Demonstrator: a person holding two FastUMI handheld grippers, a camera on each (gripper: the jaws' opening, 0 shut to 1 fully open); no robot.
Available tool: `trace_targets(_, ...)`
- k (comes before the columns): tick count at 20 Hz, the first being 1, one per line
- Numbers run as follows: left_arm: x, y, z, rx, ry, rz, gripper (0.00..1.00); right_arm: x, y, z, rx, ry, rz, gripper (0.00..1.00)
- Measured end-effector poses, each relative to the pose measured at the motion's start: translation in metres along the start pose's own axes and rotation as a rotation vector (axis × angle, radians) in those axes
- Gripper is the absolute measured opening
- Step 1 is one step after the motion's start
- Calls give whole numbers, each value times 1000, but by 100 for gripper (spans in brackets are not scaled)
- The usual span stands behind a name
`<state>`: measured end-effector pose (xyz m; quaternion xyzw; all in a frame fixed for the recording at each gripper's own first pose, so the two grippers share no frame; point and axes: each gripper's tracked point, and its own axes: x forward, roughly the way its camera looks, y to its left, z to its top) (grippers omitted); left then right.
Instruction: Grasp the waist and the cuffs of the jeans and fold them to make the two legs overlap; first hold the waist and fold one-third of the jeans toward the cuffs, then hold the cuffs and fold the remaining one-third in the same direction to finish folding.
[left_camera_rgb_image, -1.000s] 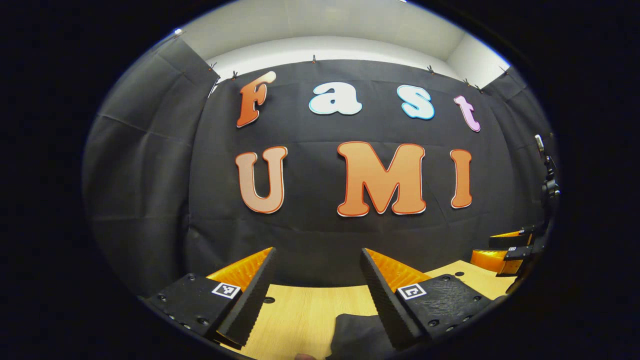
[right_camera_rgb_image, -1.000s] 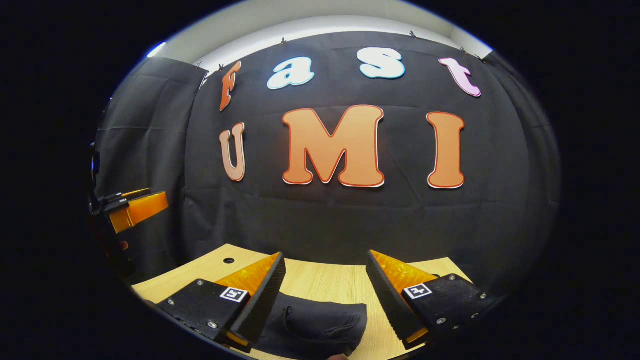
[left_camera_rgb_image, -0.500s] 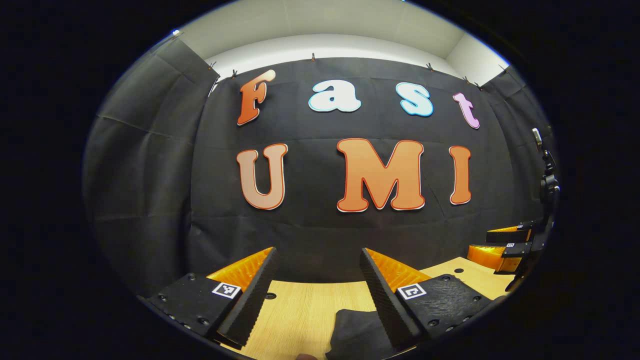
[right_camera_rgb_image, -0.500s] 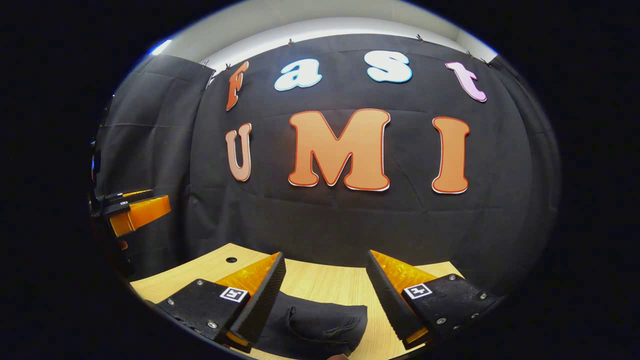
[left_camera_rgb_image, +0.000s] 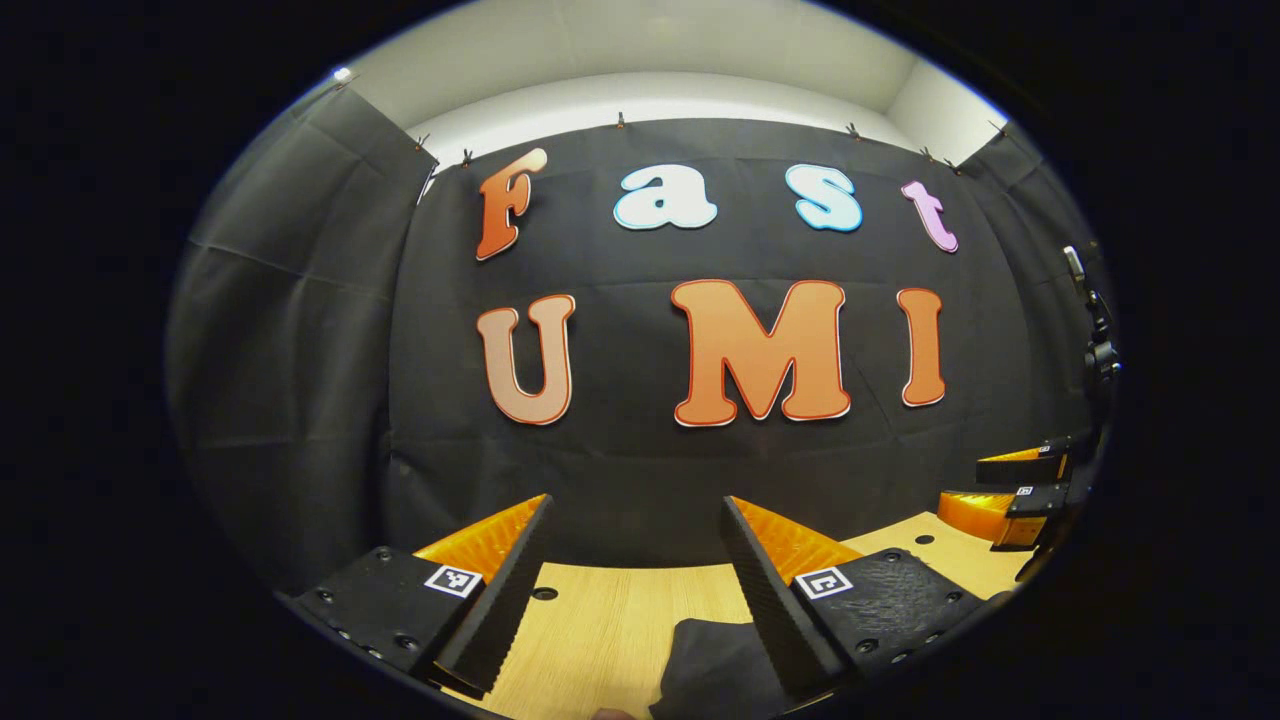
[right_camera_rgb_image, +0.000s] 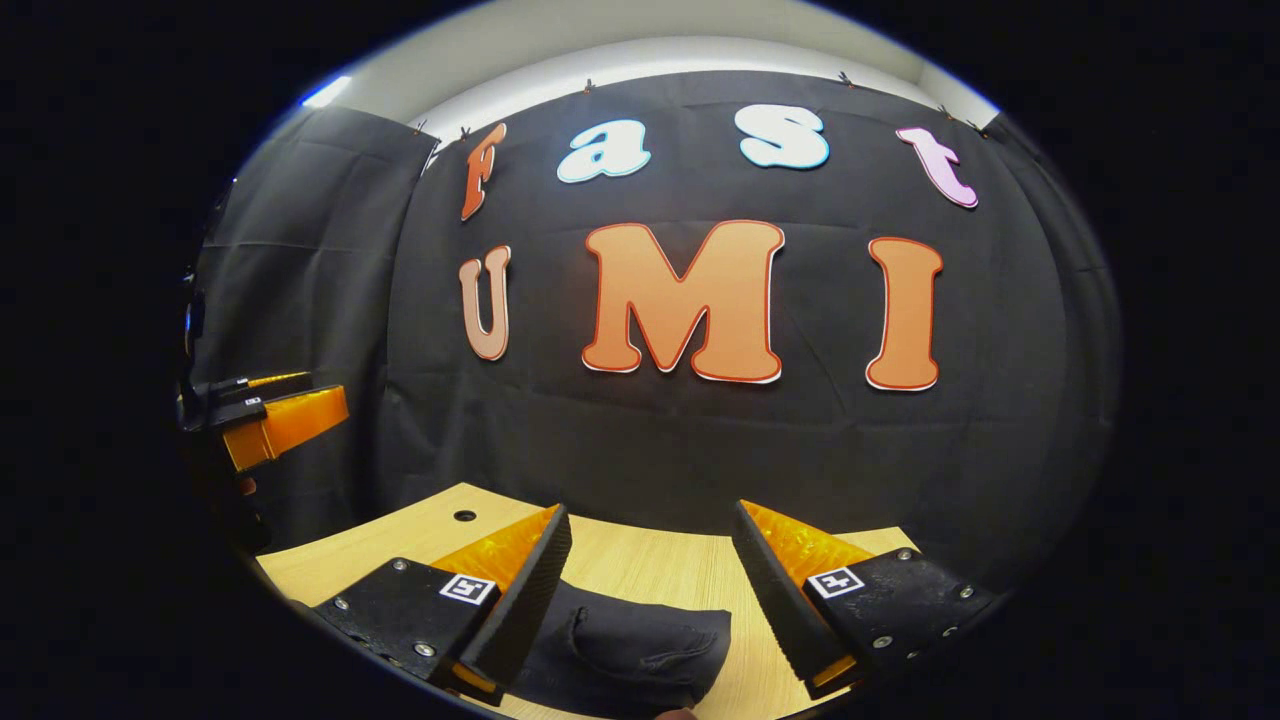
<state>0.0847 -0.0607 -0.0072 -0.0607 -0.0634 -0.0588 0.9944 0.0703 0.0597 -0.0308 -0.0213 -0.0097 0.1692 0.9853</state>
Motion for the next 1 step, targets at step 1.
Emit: trace_targets(1, 0, 0, 1, 1, -3, 1, 98, -2, -1, -1, 2, -1, 4, 98)
